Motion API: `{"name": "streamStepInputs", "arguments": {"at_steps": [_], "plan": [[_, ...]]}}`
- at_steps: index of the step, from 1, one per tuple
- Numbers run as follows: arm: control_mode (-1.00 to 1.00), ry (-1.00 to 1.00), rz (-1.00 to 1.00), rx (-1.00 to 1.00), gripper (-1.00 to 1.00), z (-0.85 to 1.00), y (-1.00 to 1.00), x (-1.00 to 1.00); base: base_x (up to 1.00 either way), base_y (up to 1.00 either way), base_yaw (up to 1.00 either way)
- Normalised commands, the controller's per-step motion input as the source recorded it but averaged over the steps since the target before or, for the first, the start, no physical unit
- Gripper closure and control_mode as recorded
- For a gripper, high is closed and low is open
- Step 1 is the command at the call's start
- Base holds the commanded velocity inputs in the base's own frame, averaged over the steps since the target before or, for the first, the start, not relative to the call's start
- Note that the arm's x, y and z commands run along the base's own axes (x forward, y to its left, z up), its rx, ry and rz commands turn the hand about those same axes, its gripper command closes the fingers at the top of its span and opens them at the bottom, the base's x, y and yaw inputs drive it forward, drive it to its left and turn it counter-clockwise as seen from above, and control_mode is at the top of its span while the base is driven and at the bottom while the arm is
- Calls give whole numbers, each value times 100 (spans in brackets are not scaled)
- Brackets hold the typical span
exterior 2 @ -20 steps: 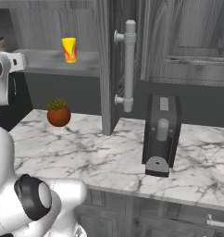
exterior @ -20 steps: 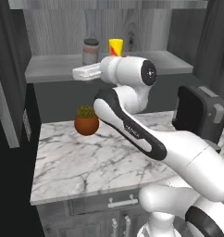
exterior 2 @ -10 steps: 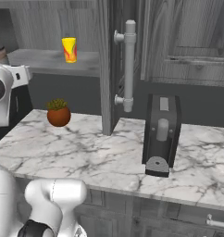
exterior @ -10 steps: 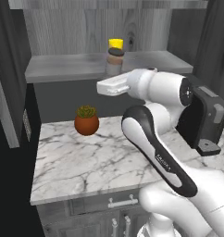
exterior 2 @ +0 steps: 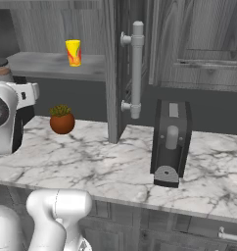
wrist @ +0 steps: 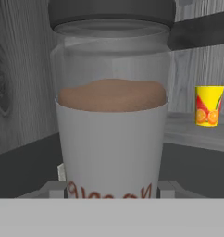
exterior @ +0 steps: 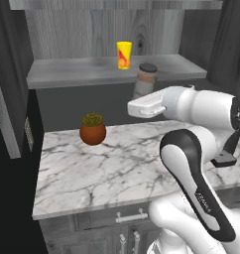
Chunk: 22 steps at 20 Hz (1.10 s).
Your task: Take the cinnamon bottle from the cabinet and place it on the dining table, next to the plate with the cupcake. Then take the chocolate from the dining counter and place it on the cupcake plate.
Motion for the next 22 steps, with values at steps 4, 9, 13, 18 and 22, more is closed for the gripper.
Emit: {"name": "streamStepInputs", "arguments": {"at_steps": [4,9,13,18,22], "plan": [[-100,8,-3,-2,100,-8,-35,-46,0,0,0],[-100,1,0,-1,100,-1,-8,-11,0,0,0],[-100,0,0,0,100,0,0,0,0,0,0],[-100,0,0,0,100,0,0,0,0,0,0],[100,0,0,1,100,-1,0,-15,-11,0,0]]}}
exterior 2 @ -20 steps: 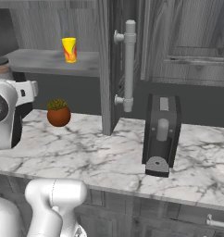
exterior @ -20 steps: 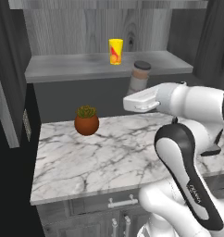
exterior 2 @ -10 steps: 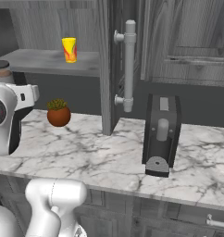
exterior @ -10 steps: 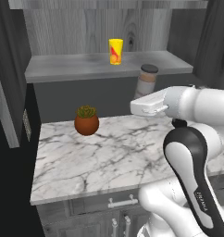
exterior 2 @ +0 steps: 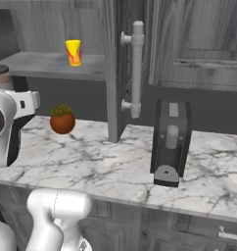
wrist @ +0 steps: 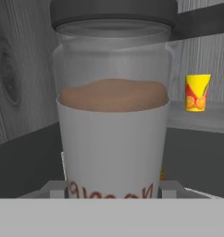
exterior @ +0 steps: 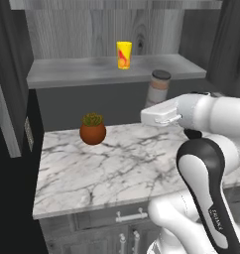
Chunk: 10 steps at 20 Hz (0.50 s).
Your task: Take the cinnamon bottle from the cabinet and place it on the dining table, next to the plate with the cupcake. Then take the chocolate from the dining counter and place it on the cupcake plate.
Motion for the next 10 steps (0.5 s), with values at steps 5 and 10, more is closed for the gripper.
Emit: {"name": "streamStepInputs", "arguments": {"at_steps": [5,10], "plan": [[100,0,0,0,100,0,0,0,-62,0,-4],[100,0,0,0,100,0,0,0,-64,-1,0]]}}
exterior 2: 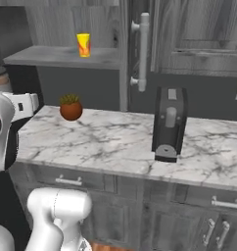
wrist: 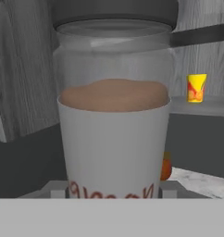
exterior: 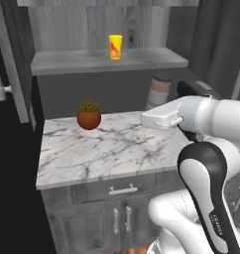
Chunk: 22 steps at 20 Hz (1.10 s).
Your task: Take the cinnamon bottle from the cabinet and place it on the dining table, next to the plate with the cupcake. Then take the chocolate from the dining counter and place it on the cupcake plate.
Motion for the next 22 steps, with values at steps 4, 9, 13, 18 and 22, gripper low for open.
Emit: {"name": "streamStepInputs", "arguments": {"at_steps": [4,9,13,18,22], "plan": [[100,0,0,0,100,0,0,0,-66,0,-23],[100,0,0,0,100,0,0,0,-31,10,-72],[100,0,0,0,100,0,0,0,-9,8,-88],[100,0,0,0,100,0,0,0,0,4,-96],[100,0,0,0,100,0,0,0,0,4,-97]]}}
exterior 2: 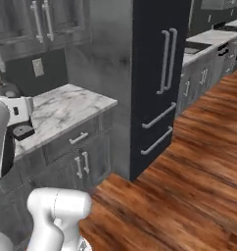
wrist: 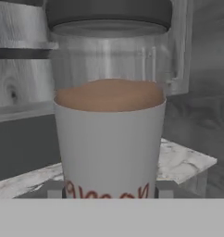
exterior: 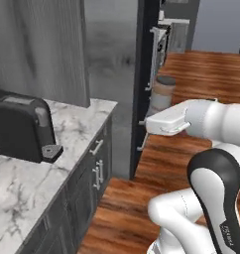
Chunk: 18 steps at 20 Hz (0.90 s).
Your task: Take the cinnamon bottle from the cabinet and place it on the dining table, next to the plate with the cupcake. Then take the chocolate from the dining counter and place it on the cupcake plate.
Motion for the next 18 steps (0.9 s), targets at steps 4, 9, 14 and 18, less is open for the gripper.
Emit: {"name": "streamStepInputs", "arguments": {"at_steps": [4,9,14,18], "plan": [[100,0,0,0,100,0,0,0,0,3,-98],[100,0,0,0,100,0,0,0,0,2,-99],[100,0,0,0,100,0,0,0,0,1,-100],[100,0,0,0,100,0,0,0,0,1,-100]]}}
